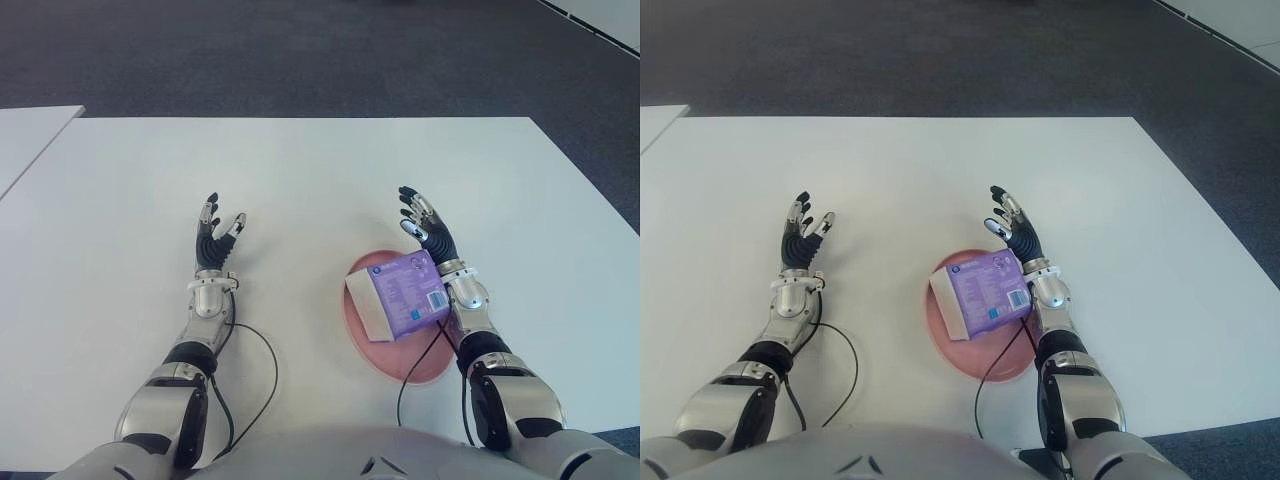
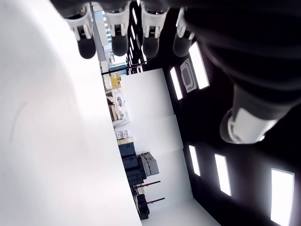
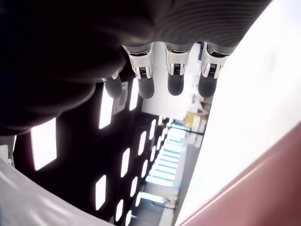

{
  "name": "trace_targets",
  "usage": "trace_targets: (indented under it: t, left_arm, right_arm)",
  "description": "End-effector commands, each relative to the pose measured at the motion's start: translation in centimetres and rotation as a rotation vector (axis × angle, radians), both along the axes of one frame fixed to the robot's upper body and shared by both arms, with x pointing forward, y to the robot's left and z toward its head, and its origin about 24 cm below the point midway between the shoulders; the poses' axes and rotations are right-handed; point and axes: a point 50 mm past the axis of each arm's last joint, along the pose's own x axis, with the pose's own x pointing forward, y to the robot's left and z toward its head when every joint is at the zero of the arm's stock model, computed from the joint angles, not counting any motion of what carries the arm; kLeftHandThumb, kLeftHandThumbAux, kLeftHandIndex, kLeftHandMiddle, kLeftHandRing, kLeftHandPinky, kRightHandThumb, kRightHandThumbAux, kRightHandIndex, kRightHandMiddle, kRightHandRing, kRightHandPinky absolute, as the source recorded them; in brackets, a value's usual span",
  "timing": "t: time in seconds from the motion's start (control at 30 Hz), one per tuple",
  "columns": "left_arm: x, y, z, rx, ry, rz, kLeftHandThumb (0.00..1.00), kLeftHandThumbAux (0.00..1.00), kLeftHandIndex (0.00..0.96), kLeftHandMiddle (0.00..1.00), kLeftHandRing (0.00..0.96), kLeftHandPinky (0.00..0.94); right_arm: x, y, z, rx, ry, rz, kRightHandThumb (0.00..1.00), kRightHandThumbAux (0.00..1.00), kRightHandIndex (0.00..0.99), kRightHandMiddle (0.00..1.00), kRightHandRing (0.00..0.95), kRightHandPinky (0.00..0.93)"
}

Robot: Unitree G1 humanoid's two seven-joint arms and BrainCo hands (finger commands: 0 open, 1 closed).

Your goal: Put the tissue paper into the plate.

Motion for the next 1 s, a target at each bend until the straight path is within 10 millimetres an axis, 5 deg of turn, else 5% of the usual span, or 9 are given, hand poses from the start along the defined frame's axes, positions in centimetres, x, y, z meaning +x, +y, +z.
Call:
trace_targets:
  t: [0.03,1.0]
  left_arm:
    - [-3.6,0.0,-3.6,-0.004,0.171,0.021,0.0,0.563,0.007,0.0,0.0,0.0]
    - [-3.5,-0.1,-3.7,-0.022,0.181,0.028,0.0,0.554,0.012,0.0,0.0,0.0]
  right_arm:
    - [-1.1,-0.2,-1.4,-0.017,0.048,0.005,0.0,0.392,0.0,0.0,0.0,0.0]
    - [-2.7,-0.1,-2.4,-0.033,0.066,0.016,0.0,0.358,0.0,0.0,0.0,0.0]
